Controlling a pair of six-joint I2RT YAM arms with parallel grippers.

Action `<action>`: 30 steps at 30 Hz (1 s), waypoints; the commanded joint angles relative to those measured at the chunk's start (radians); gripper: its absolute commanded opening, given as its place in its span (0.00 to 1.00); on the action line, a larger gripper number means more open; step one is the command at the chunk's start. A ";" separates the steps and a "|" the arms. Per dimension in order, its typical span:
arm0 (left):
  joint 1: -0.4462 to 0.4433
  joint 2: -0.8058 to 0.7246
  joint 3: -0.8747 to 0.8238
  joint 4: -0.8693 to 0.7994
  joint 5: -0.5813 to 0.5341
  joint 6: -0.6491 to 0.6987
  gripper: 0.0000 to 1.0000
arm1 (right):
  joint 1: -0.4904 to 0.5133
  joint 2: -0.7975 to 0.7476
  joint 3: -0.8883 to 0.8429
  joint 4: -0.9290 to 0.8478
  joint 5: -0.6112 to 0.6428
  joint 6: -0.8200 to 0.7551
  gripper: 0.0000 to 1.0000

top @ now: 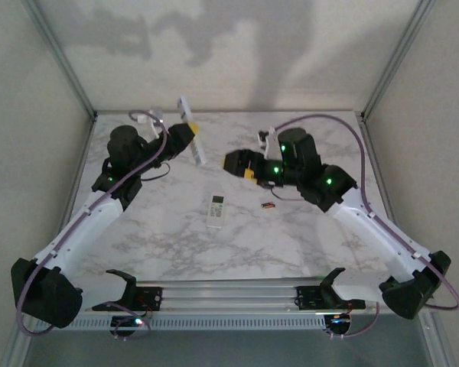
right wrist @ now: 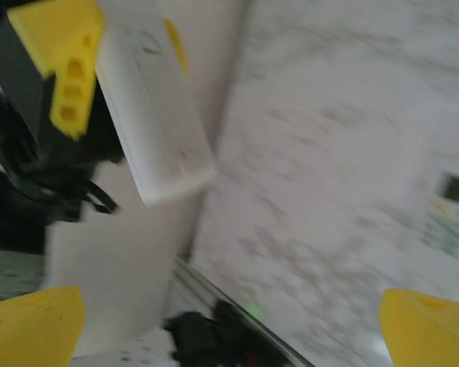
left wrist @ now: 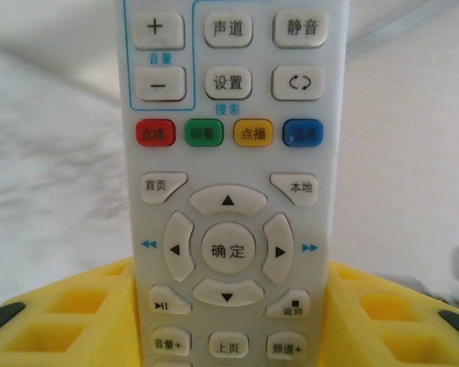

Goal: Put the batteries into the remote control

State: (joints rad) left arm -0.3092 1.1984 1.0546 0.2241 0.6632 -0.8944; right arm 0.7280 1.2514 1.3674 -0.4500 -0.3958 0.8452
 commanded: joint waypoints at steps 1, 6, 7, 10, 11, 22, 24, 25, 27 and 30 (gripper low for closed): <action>-0.039 0.039 0.076 0.230 0.154 -0.118 0.14 | -0.009 0.048 0.093 0.150 -0.172 -0.020 0.99; -0.076 0.102 0.102 0.481 0.183 -0.319 0.10 | -0.009 0.078 0.109 0.269 -0.220 0.003 0.99; -0.087 0.109 0.107 0.509 0.180 -0.337 0.09 | -0.009 0.082 0.113 0.279 -0.229 0.007 0.99; -0.132 0.132 0.146 0.514 0.172 -0.340 0.08 | -0.009 0.090 0.118 0.331 -0.269 0.028 0.90; -0.146 0.140 0.156 0.519 0.171 -0.347 0.07 | -0.009 0.090 0.117 0.343 -0.269 0.029 0.81; -0.214 0.159 0.206 0.461 0.150 -0.317 0.17 | -0.009 0.038 0.169 0.202 -0.172 -0.109 0.21; -0.225 0.154 0.223 0.407 0.159 -0.274 0.26 | -0.008 0.022 0.175 0.145 -0.136 -0.165 0.19; -0.228 0.146 0.232 0.369 0.151 -0.247 0.33 | -0.009 0.016 0.179 0.103 -0.115 -0.198 0.19; -0.230 0.124 0.267 0.234 0.111 -0.169 0.72 | -0.007 0.006 0.193 0.018 -0.063 -0.277 0.19; -0.232 0.083 0.380 -0.128 -0.061 0.055 0.99 | -0.004 -0.005 0.218 -0.168 0.104 -0.439 0.19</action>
State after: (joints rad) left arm -0.5404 1.3476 1.3323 0.3885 0.7357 -1.0481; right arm 0.7246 1.2705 1.5433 -0.4423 -0.4587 0.5980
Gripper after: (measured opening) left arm 0.956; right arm 0.499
